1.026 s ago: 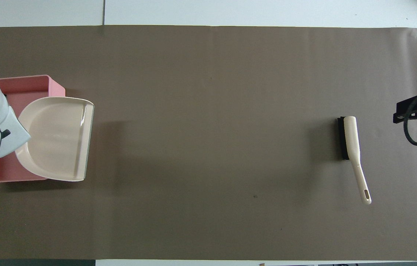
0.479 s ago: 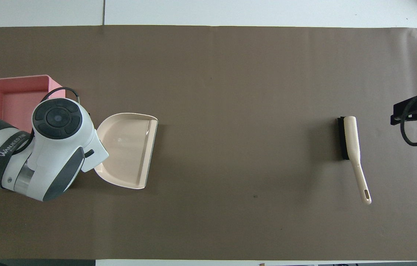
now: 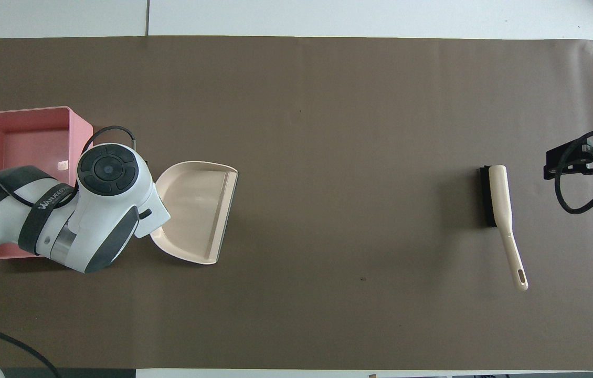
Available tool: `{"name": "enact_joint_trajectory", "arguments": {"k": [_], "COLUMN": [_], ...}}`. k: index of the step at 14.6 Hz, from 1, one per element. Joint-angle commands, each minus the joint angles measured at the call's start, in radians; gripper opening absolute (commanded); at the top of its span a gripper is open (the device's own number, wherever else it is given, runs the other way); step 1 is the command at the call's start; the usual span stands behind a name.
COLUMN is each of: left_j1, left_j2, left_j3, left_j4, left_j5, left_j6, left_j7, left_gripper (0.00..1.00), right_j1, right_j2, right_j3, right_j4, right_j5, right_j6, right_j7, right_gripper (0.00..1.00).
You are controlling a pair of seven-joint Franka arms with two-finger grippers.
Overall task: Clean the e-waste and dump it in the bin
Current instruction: 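Lower the emptied dustpan onto the table beside the bin with the left gripper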
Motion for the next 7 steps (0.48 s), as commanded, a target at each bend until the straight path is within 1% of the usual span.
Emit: {"name": "enact_joint_trajectory", "arguments": {"k": [1, 4, 7], "left_j1": [0.003, 0.023, 0.03], "left_j2": [0.018, 0.046, 0.046], "left_j3": [0.007, 0.007, 0.007], "left_j4": [-0.019, -0.021, -0.019], "left_j5": [-0.049, -0.072, -0.073], "left_j6": [0.087, 0.089, 0.071], "left_j7": [-0.016, -0.06, -0.095], "left_gripper": [0.0, 0.0, 0.0], "right_j1": [0.018, 0.007, 0.008], "right_j2": [-0.01, -0.018, -0.02], "right_j3": [-0.024, -0.024, -0.023], "right_j4": [0.0, -0.006, -0.008], "right_j5": [-0.008, 0.0, 0.003], "right_j6": [-0.019, -0.014, -0.014], "right_j7": [-0.005, -0.004, -0.004], "right_gripper": [1.0, 1.0, 1.0]}}
